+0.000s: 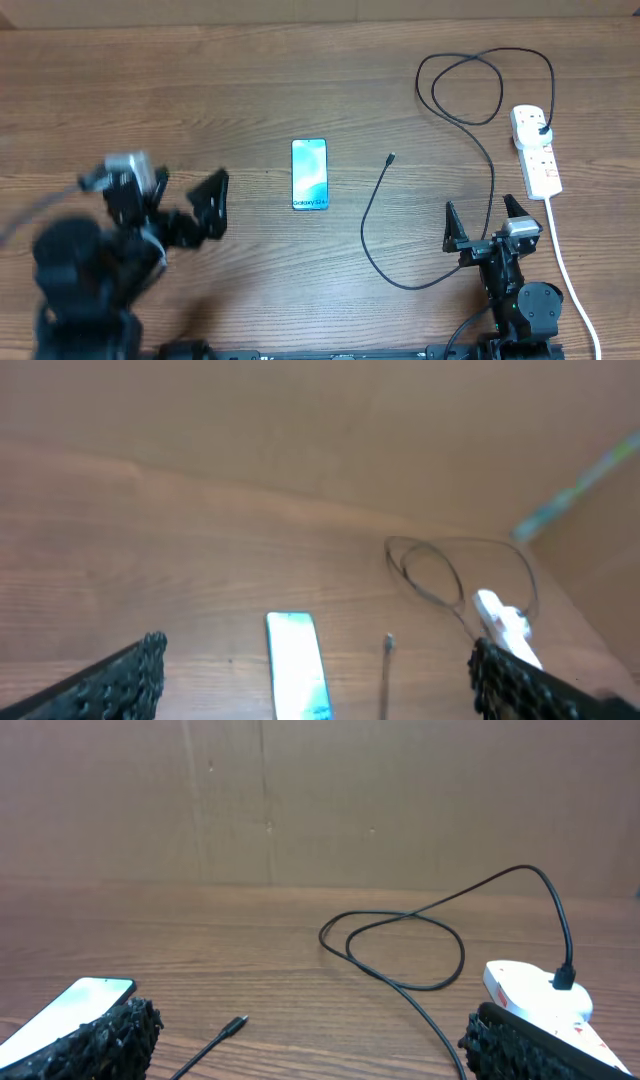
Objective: Plug charger to phone and switch on socket
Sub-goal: 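Move the left gripper forward over the Galaxy phone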
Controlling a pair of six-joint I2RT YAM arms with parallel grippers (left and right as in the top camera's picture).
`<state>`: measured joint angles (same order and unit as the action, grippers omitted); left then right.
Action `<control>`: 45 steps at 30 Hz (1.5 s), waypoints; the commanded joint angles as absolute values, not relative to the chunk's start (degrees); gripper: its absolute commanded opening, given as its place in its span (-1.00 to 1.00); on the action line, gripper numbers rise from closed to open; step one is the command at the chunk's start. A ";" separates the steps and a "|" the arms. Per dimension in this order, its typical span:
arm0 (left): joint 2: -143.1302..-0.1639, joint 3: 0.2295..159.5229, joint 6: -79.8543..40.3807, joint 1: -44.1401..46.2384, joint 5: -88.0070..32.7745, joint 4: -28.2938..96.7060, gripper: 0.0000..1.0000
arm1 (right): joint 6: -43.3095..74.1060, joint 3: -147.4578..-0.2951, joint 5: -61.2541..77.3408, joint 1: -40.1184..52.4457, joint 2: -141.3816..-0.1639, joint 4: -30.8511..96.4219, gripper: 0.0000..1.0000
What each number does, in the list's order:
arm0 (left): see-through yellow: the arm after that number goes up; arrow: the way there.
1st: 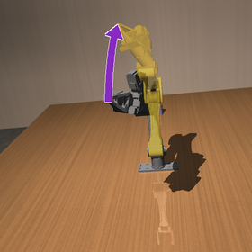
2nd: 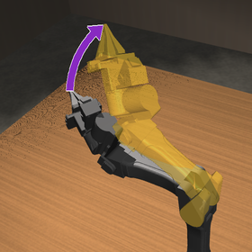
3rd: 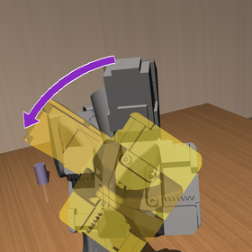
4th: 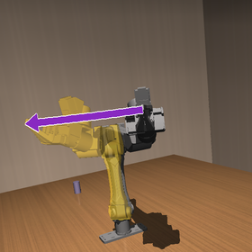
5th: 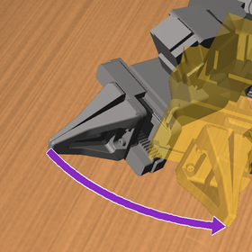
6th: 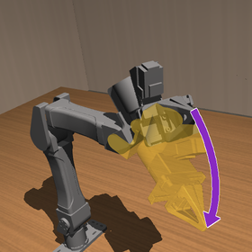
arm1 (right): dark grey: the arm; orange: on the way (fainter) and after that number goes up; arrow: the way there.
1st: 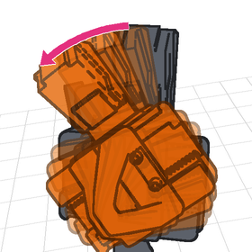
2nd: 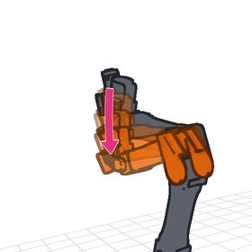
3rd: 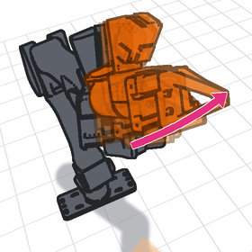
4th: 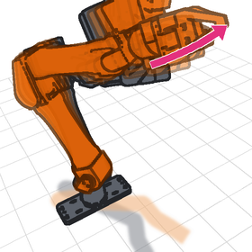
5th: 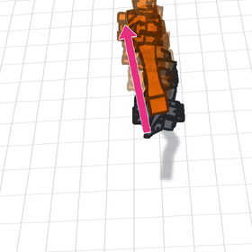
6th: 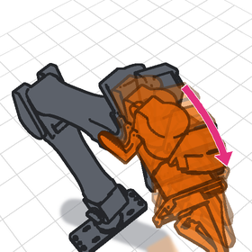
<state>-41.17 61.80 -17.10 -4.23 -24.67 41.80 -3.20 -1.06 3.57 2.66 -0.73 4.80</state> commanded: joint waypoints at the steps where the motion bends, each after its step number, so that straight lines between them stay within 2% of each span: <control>1: -51.31 72.64 -12.84 -4.49 -38.72 43.99 1.00 | -3.07 -0.47 3.05 2.87 -0.19 4.64 1.00; 3: -55.81 75.66 -13.17 -4.47 -45.17 41.56 1.00 | -3.07 -0.47 3.05 2.87 -0.16 4.64 1.00; 7: -62.63 81.10 -16.91 -3.90 -41.80 45.84 1.00 | -3.07 -0.47 3.05 2.87 -0.16 4.64 1.00; 10: -68.79 87.72 -16.82 0.16 -33.15 53.93 1.00 | -3.07 -0.47 3.05 2.87 -0.16 4.67 1.00; 15: -83.15 104.79 -18.48 12.29 -9.61 72.16 1.00 | -3.07 -0.47 3.05 2.87 -0.19 4.64 1.00; 20: -94.56 115.94 -20.62 17.47 -1.50 82.19 1.00 | -3.07 -0.47 3.05 2.87 -0.16 4.64 1.00; 28: -103.55 117.05 -22.63 20.64 -13.63 80.36 0.99 | -3.07 -0.47 3.05 2.87 -0.16 4.64 1.00; 32: -108.97 117.05 -27.51 21.06 -11.16 80.99 0.99 | -3.07 -0.47 3.05 2.87 -0.16 4.64 1.00; 38: -118.13 117.05 -33.67 24.91 -0.62 82.15 1.00 | -3.07 -0.47 3.05 2.87 -0.16 4.64 1.00; 45: -128.03 117.05 -33.85 26.57 -2.24 79.57 0.99 | -3.07 -0.47 3.03 2.87 -0.16 4.64 1.00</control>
